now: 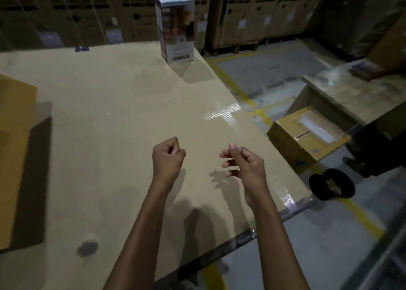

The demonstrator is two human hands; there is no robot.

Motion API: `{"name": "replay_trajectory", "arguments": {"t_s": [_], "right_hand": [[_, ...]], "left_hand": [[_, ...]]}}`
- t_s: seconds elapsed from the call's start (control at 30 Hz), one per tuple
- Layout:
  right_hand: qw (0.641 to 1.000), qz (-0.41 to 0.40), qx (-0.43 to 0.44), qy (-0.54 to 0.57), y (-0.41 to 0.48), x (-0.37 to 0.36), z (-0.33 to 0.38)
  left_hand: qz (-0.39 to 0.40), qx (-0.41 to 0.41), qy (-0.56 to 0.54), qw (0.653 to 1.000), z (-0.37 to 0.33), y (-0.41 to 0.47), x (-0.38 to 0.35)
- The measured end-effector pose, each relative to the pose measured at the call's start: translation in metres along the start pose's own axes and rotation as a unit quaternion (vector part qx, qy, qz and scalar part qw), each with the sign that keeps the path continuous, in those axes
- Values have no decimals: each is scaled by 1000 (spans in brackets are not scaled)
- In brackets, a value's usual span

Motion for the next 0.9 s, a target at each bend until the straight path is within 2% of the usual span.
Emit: {"name": "replay_trajectory", "arguments": {"t_s": [0.2,0.4,0.53,0.73,0.9], "right_hand": [[998,7,-56,-6,54,30,-7],[995,77,-70,-9,116,31,14],[990,125,-60,-8,157,32,30],[985,154,-74,-9,216,30,30],[983,174,-53,-14,286,3,36]], "left_hand": [[40,37,21,998,8,26,-57],[54,61,-27,996,10,45,-87],[29,70,16,997,6,64,-99],[-8,73,42,996,4,107,-111],[-15,83,65,994,21,179,-105]]}}
Point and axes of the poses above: each hand's wrist, its own y-axis towards the middle knuckle, its own x-axis out of the back of the hand, z = x × y, the point moved 4 cm from there along y, towards the middle knuckle, and after that the axes turned 3 degrees about -x, right-handed, at the moved point
